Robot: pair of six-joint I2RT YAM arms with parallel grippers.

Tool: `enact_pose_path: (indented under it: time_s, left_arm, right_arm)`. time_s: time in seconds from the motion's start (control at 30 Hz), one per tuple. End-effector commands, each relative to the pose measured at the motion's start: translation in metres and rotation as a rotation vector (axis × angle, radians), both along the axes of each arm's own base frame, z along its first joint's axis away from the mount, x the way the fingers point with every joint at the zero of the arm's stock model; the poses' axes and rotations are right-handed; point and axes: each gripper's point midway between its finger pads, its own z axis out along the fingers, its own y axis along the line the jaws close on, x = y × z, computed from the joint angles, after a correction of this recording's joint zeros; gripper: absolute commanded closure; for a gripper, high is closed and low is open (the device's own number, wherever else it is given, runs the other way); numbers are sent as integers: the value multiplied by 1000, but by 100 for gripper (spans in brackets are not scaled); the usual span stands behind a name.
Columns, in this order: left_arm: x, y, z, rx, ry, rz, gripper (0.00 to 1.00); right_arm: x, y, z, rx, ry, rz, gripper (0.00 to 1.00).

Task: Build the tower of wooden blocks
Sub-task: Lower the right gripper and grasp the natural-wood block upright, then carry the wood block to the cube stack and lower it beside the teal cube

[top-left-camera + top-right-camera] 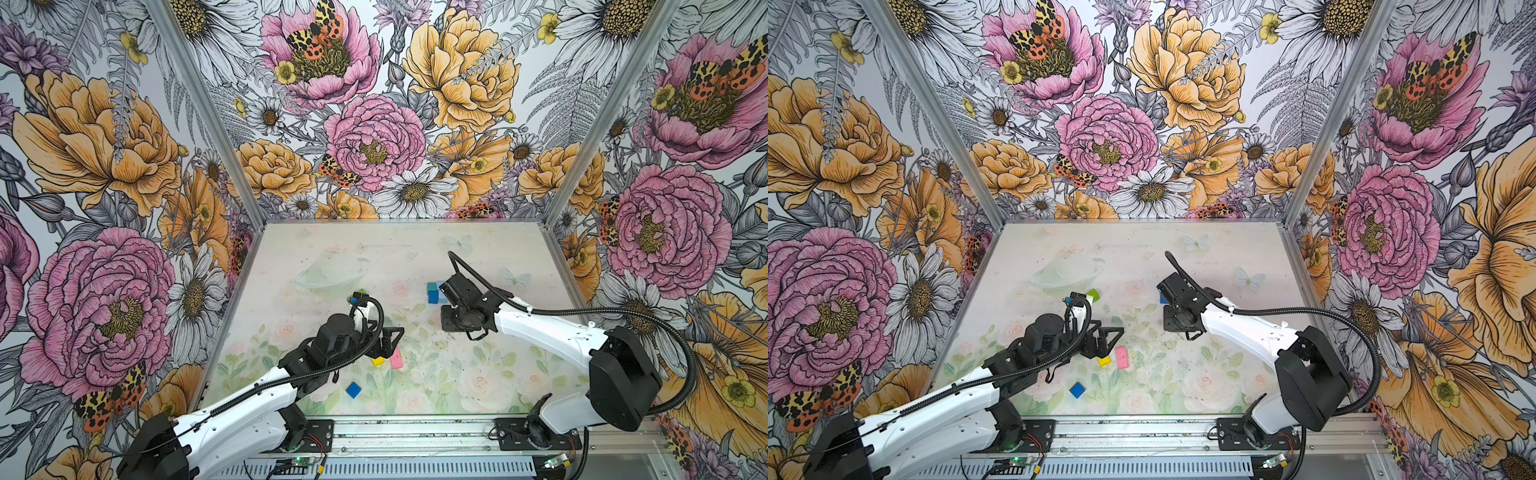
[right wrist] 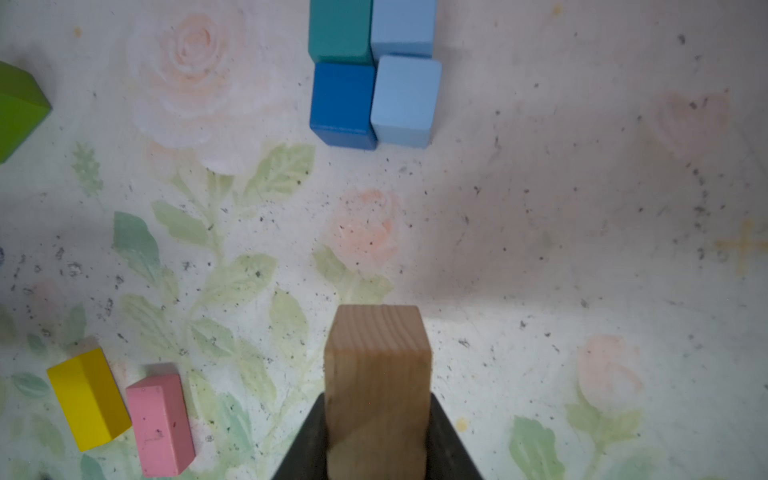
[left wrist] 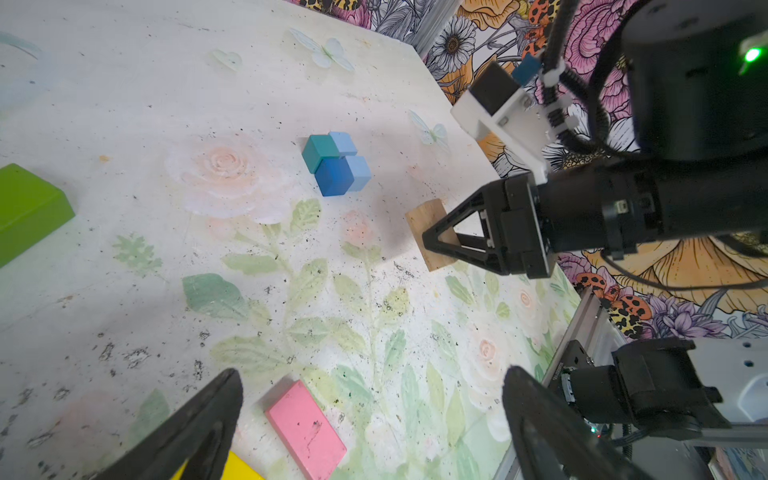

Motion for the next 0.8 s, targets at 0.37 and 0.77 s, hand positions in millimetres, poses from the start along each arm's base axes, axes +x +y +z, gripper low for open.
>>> enact_pose_path:
  time_s: [0.37, 0.77]
  left_arm:
    - [9, 7, 8, 3, -39, 31, 1]
    - [16, 11, 7, 2, -36, 48, 1]
  right_arm:
    - [88, 20, 28, -22, -58, 72, 75]
    - [105, 27, 9, -43, -14, 83, 75]
